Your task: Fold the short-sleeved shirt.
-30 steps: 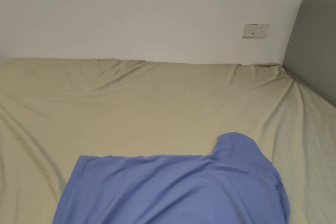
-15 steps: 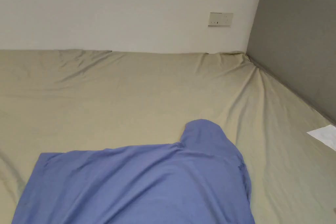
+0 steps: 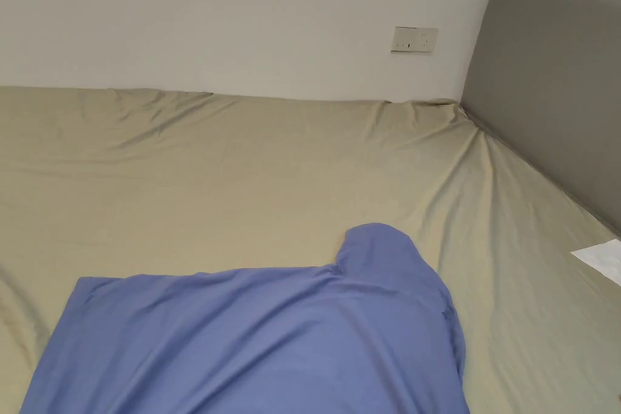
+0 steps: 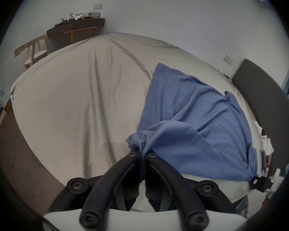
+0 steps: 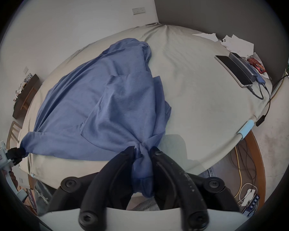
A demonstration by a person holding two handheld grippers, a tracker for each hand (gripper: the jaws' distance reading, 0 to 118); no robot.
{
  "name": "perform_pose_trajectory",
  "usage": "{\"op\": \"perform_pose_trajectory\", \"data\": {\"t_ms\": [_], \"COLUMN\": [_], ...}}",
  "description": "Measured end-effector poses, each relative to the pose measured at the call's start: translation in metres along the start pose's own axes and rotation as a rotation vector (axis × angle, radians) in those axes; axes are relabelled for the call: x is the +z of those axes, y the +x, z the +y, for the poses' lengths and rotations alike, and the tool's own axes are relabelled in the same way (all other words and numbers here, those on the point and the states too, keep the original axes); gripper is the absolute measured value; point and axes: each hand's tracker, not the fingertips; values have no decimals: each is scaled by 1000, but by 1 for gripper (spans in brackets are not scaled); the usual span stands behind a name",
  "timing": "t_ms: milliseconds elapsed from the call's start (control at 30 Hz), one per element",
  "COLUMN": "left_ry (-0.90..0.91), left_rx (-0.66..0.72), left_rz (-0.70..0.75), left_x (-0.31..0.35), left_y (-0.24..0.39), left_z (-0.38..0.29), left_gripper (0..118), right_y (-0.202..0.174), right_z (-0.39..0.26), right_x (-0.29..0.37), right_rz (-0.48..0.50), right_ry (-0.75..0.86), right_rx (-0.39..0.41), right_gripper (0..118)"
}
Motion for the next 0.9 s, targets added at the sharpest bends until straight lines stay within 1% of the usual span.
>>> {"op": "perform_pose_trajectory", "data": {"t_ms": [67, 100, 133, 233, 300, 367, 433, 533, 633, 800, 867, 900], "left_ry": [9, 12, 22, 47, 65, 73, 81, 76, 48, -29, -49, -56], "left_rx": [29, 23, 3, -89, -130, -145, -141, -108, -113, -135, -135, -141], "left_rz": [-20, -22, -24, -12, -22, -22, -28, -20, 20, 70, 74, 74], "left_x": [1, 1, 0, -10, -21, -37, -56, -85, -109, -140, -150, -154], "left_y": [-7, -10, -8, 3, 12, 23, 30, 39, 47, 49, 47, 46], "left_z": [7, 12, 19, 45, 65, 84, 101, 116, 119, 115, 113, 113], "left_gripper": [4, 4, 4, 4, 4, 4, 4, 4, 4, 4, 5, 11], "right_y": [3, 2, 0, -13, -22, -31, -41, -51, -59, -66, -68, -69], "right_z": [8, 14, 24, 56, 83, 107, 131, 156, 174, 190, 192, 191], "right_x": [9, 13, 17, 22, 16, 3, -18, -55, -83, -119, -131, -136], "right_rz": [20, 23, 25, 11, 33, 17, -14, -27, -39, -60, -77, -95], "right_ry": [1, 3, 11, 102, 156, 183, 214, 202, 186, 140, 121, 128], "right_rx": [-56, -55, -43, 51, 50, 58, 88, 109, 128, 129, 132, 138], "right_gripper": [20, 19, 19, 19, 19, 19, 19, 19, 19, 20, 25, 37]}}
